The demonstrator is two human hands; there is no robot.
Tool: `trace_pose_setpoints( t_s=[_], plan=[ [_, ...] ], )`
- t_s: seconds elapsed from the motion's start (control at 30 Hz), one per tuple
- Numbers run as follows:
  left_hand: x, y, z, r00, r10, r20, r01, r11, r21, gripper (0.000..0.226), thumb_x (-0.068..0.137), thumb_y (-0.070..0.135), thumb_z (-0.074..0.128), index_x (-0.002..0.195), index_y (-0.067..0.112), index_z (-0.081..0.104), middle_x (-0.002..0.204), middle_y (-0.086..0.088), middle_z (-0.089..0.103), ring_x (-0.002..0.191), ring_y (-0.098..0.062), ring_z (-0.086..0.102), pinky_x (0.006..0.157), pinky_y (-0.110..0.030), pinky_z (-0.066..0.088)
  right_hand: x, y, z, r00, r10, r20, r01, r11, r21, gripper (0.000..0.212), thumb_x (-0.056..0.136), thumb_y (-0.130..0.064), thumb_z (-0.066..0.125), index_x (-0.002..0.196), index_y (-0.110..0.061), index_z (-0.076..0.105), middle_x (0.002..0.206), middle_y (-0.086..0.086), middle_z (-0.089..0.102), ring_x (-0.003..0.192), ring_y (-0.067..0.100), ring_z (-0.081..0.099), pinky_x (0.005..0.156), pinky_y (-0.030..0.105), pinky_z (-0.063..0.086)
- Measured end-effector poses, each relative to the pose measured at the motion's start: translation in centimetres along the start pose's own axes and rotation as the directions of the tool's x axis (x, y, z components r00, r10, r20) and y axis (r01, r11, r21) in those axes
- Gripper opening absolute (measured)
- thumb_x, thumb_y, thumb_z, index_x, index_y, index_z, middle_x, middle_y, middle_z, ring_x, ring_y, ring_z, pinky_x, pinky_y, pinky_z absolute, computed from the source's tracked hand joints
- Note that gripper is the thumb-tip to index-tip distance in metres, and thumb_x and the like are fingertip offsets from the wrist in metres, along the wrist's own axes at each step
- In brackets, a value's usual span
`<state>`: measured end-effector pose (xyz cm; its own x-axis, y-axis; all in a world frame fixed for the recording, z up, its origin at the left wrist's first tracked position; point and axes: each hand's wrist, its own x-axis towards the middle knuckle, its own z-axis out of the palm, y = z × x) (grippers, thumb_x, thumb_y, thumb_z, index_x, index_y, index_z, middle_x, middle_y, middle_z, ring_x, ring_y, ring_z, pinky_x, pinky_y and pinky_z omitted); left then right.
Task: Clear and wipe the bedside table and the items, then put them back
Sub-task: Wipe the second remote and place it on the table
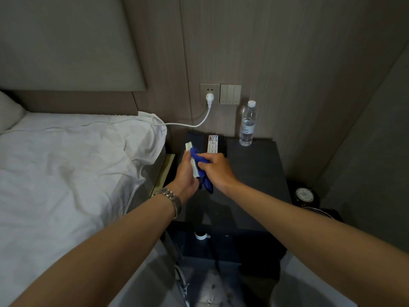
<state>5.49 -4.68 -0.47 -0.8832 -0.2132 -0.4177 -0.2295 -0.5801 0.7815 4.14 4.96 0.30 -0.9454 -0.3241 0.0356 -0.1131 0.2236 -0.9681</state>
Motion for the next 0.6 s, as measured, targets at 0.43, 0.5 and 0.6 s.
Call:
trace_pose_setpoints(
  t_s=[0.43,0.5,0.6],
  plan=[
    [1.7,0.1,-1.5,0.996,-0.070,-0.052,0.066,0.995,-0.080,0.050,0.098,0.035,0.057,0.145,0.025,0.043,0.125,-0.011,0.060,0.106,-0.023,0.065,0.079,-0.038,0.058,-1.7,2.1,-0.6,0.990,0.131,0.047,-0.133,0.990,0.049,0.036,0.084,0.006,0.049,0.076,-0.023,0.069,0.092,0.003,0.070,0.098,0.024,0.064,0.092,0.042,0.049],
    [1.8,0.0,-1.1,1.000,0.002,-0.024,0.000,0.997,0.075,0.052,0.098,0.032,0.058,0.147,0.034,0.038,0.120,-0.006,0.060,0.100,-0.018,0.063,0.079,-0.035,0.057,-1.8,3.0,-0.6,0.982,0.189,0.022,-0.190,0.981,0.029,0.021,0.087,-0.007,0.048,0.081,-0.021,0.064,0.093,0.008,0.068,0.097,0.030,0.063,0.093,0.048,0.049],
    [1.9,-0.4,-0.1,0.997,0.057,0.056,-0.070,0.963,0.259,0.050,0.100,0.033,0.055,0.147,0.033,0.038,0.119,-0.003,0.060,0.101,-0.020,0.065,0.067,-0.030,0.058,-1.8,3.8,-1.1,0.976,0.215,-0.035,-0.212,0.975,0.067,0.023,0.095,-0.039,0.050,0.092,-0.020,0.062,0.092,0.007,0.066,0.091,0.027,0.064,0.092,0.049,0.049]
  ],
)
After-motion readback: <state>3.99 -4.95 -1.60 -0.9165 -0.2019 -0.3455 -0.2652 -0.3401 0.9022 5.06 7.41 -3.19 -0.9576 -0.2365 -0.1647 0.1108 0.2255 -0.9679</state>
